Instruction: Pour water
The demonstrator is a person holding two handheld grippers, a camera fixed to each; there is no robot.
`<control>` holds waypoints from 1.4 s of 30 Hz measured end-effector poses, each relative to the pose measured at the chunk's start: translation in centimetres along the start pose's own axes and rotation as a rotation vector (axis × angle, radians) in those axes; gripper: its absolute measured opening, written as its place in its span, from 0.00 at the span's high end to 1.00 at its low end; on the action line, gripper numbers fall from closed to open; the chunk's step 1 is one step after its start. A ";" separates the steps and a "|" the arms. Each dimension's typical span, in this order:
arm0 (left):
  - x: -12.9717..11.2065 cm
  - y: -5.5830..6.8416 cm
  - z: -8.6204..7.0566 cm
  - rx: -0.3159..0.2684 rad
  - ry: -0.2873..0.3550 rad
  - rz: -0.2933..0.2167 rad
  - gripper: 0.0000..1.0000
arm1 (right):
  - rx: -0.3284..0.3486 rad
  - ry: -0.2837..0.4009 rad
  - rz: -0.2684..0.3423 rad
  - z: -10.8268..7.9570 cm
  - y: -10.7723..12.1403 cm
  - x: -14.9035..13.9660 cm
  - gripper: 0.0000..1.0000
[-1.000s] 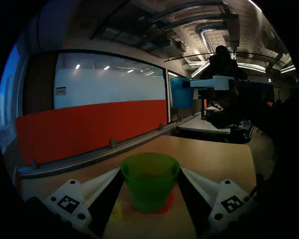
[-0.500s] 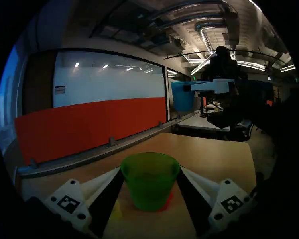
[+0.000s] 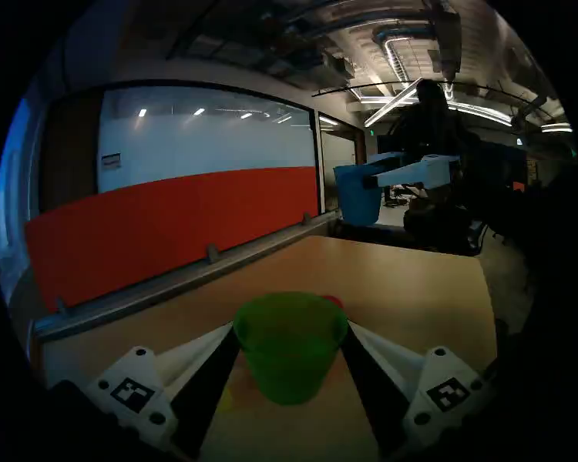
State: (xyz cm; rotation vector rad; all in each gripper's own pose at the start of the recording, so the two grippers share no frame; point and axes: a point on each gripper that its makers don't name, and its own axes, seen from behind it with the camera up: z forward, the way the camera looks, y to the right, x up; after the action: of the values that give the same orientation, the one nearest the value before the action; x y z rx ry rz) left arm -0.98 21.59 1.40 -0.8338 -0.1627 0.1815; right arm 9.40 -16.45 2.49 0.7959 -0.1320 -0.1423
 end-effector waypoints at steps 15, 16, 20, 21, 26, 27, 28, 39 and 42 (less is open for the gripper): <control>-3.9 0.1 1.2 -0.019 -0.108 0.004 0.13 | 0.032 -0.090 0.027 0.8 -0.3 -5.3 0.08; -4.2 0.1 1.3 -0.020 -0.118 0.004 0.13 | 0.034 -0.098 0.027 0.9 -0.3 -5.7 0.07; -5.5 0.1 1.5 -0.022 -0.154 0.005 0.13 | 0.044 -0.131 0.024 1.1 -0.4 -7.3 0.08; -5.8 0.1 1.5 -0.023 -0.164 0.005 0.13 | 0.046 -0.139 0.022 1.1 -0.5 -7.7 0.08; -7.5 0.0 1.6 -0.026 -0.212 0.001 0.13 | 0.059 -0.181 0.016 1.5 -0.7 -9.7 0.08; -7.8 -0.1 1.7 -0.026 -0.220 0.001 0.13 | 0.063 -0.188 0.015 1.5 -0.8 -10.0 0.08; -8.2 -0.1 1.7 -0.026 -0.229 0.001 0.13 | 0.066 -0.195 0.014 1.6 -0.9 -10.3 0.08; -10.9 0.4 2.0 -0.050 -0.302 0.005 0.13 | 0.094 -0.264 0.009 2.0 -1.6 -13.5 0.08; -11.5 0.4 2.1 -0.055 -0.317 0.007 0.13 | 0.101 -0.281 0.009 2.0 -1.8 -14.4 0.08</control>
State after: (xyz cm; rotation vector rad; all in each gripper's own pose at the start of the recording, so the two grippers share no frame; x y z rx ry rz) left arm -12.63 20.84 1.67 -0.8564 -0.4640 0.3164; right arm -5.23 -16.59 1.68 0.8727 -0.4112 -0.2399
